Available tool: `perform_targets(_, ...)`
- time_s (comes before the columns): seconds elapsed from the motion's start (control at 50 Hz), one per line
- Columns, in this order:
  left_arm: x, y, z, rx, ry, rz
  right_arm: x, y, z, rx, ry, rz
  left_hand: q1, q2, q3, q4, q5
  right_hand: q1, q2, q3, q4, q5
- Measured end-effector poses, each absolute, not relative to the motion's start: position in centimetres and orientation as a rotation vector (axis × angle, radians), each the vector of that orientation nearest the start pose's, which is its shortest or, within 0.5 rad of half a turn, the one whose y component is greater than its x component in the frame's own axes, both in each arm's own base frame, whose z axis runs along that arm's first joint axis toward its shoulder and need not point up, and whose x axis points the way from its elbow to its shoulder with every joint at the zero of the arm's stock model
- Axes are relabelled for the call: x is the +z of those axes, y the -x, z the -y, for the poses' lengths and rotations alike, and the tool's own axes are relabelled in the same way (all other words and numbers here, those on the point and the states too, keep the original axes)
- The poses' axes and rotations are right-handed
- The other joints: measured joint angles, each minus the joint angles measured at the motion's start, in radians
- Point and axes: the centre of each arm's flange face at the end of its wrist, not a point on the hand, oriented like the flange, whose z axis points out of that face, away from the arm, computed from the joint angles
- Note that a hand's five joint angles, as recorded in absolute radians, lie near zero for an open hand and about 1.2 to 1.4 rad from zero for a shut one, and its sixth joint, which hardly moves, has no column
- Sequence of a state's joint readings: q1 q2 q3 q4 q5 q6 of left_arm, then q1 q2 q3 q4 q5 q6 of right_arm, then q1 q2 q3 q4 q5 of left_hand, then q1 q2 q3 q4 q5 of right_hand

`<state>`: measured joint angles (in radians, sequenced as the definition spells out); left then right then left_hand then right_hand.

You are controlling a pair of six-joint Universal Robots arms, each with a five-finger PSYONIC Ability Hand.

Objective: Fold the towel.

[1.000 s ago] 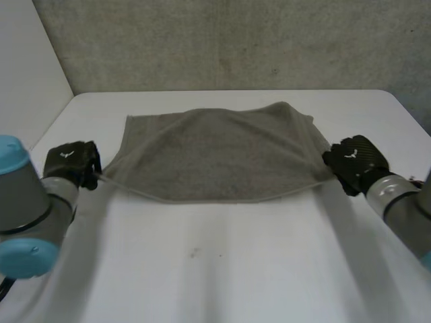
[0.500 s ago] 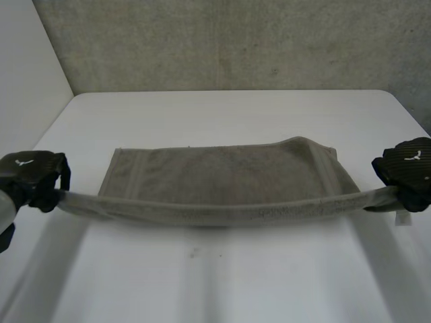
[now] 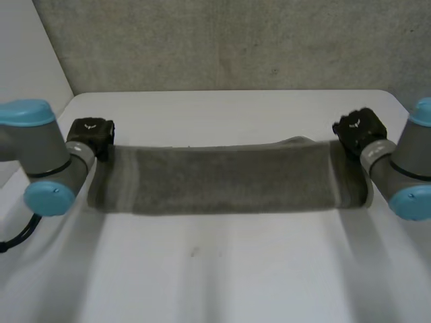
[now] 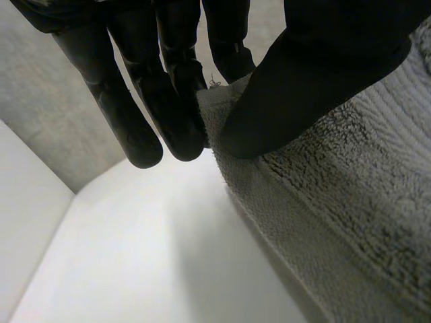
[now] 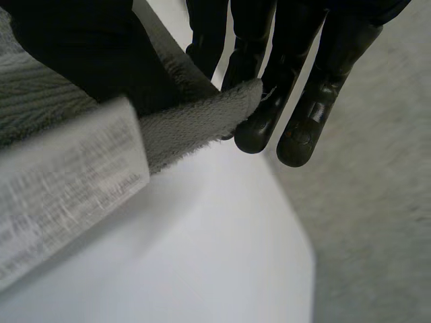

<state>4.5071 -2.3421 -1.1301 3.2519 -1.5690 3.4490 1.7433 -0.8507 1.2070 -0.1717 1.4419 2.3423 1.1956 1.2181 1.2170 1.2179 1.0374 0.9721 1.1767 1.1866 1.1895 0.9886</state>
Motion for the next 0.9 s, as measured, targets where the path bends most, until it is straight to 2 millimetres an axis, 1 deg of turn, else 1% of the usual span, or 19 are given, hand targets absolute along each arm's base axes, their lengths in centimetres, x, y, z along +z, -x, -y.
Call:
perform_targets(0.02,15.2,22.1,41.6,-1.937,-0.592,-2.302,16.0,-22.0,41.4,-2.242,1.363,-2.252,0.0,0.0,0.0,0.0,0.0,0.0,0.0,0.0,0.0,0.0)
perform_targets(0.2,14.6,22.8,45.1,-2.018,-0.525,-2.2,15.5,-23.5,44.8,-2.488,1.316,-2.087,0.0,0.0,0.0,0.0,0.0,-0.013,-0.02,-0.013,-0.013,-0.011)
perform_targets(0.22,14.5,23.0,45.3,-2.037,-0.524,-2.185,15.2,-23.6,45.1,-2.503,1.311,-2.076,-0.078,-0.102,-0.101,-0.102,-0.087,-0.172,-0.213,-0.216,-0.197,-0.175)
perform_targets(0.24,14.5,23.1,45.4,-2.046,-0.525,-2.179,15.0,-23.7,45.2,-2.505,1.31,-2.074,-0.154,-0.202,-0.2,-0.203,-0.16,-0.172,-0.213,-0.216,-0.197,-0.175)
perform_targets(0.26,14.5,23.4,45.5,-2.061,-0.528,-2.169,14.7,-23.7,45.3,-2.503,1.31,-2.076,-0.393,-0.412,-0.404,-0.386,-0.371,-0.452,-0.486,-0.482,-0.484,-0.444)
perform_targets(0.28,14.5,23.7,45.5,-2.078,-0.534,-2.161,14.5,-23.8,45.3,-2.497,1.311,-2.081,-0.585,-0.572,-0.559,-0.571,-0.566,-0.512,-0.548,-0.544,-0.546,-0.506)
perform_targets(0.3,14.5,23.9,45.4,-2.088,-0.539,-2.157,14.2,-23.9,45.3,-2.485,1.314,-2.088,-0.647,-0.626,-0.586,-0.599,-0.593,-0.653,-0.729,-0.722,-0.724,-0.684)
perform_targets(0.32,14.5,24.3,45.3,-2.101,-0.547,-2.152,13.9,-24.1,45.2,-2.469,1.318,-2.097,-0.82,-0.779,-0.761,-0.779,-0.783,-0.653,-0.729,-0.722,-0.724,-0.684)
perform_targets(0.34,14.5,24.8,45.1,-2.118,-0.56,-2.146,13.5,-24.3,44.9,-2.44,1.326,-2.112,-0.853,-0.869,-0.867,-0.87,-0.858,-0.751,-0.915,-0.914,-0.917,-0.876)
perform_targets(0.38,14.5,25.2,44.8,-2.132,-0.572,-2.142,13.3,-24.4,44.7,-2.42,1.332,-2.122,-0.853,-0.869,-0.867,-0.87,-0.858,-0.751,-0.915,-0.914,-0.917,-0.876)
perform_targets(0.42,14.9,26.0,44.0,-2.168,-0.604,-2.132,13.1,-24.8,43.4,-2.327,1.352,-2.165,-0.944,-0.97,-0.968,-0.97,-0.949,-0.76,-0.952,-0.973,-0.953,-0.929)
perform_targets(0.48,15.4,26.4,43.4,-2.185,-0.62,-2.127,13.4,-24.9,42.5,-2.279,1.349,-2.184,-0.984,-1.012,-1.008,-1.01,-0.984,-0.76,-0.952,-0.973,-0.953,-0.93)
perform_targets(0.62,17.9,25.9,40.8,-2.203,-0.626,-2.13,18.0,-24.2,39.2,-2.212,1.14,-2.193,-1.013,-1.044,-1.045,-1.043,-1.002,-0.76,-0.952,-0.973,-0.953,-0.932)
perform_targets(0.68,19.2,25.2,38.6,-2.185,-0.627,-2.149,20.6,-23.6,37.3,-2.177,0.998,-2.172,-1.016,-1.05,-1.05,-1.047,-1.002,-0.76,-0.952,-0.973,-0.953,-0.934)
perform_targets(0.7,19.2,25.2,38.6,-2.185,-0.627,-2.149,20.6,-23.6,37.3,-2.177,0.998,-2.172,-1.016,-1.05,-1.05,-1.047,-1.002,-0.76,-0.952,-0.973,-0.953,-0.934)
perform_targets(0.72,19.7,24.8,37.3,-2.175,-0.629,-2.159,21.6,-23.1,36.4,-2.145,0.936,-2.167,-1.016,-1.051,-1.05,-1.047,-1.002,-0.76,-0.952,-0.973,-0.953,-0.934)
perform_targets(0.82,20.7,24.0,34.7,-2.17,-0.626,-2.167,22.3,-21.3,35.3,-2.044,0.838,-2.209,-1.016,-1.051,-1.05,-1.048,-1.002,-0.76,-0.952,-0.973,-0.953,-0.934)
perform_targets(0.86,21.2,23.4,32.9,-2.184,-0.611,-2.172,22.1,-20.0,34.7,-1.958,0.776,-2.262,-1.016,-1.052,-1.05,-1.048,-1.002,-0.76,-0.952,-0.973,-0.953,-0.934)
perform_targets(0.9,21.4,23.2,32.1,-2.196,-0.597,-2.178,21.9,-19.4,34.5,-1.918,0.745,-2.29,-1.016,-1.052,-1.05,-1.048,-1.002,-0.76,-0.952,-0.973,-0.953,-0.934)
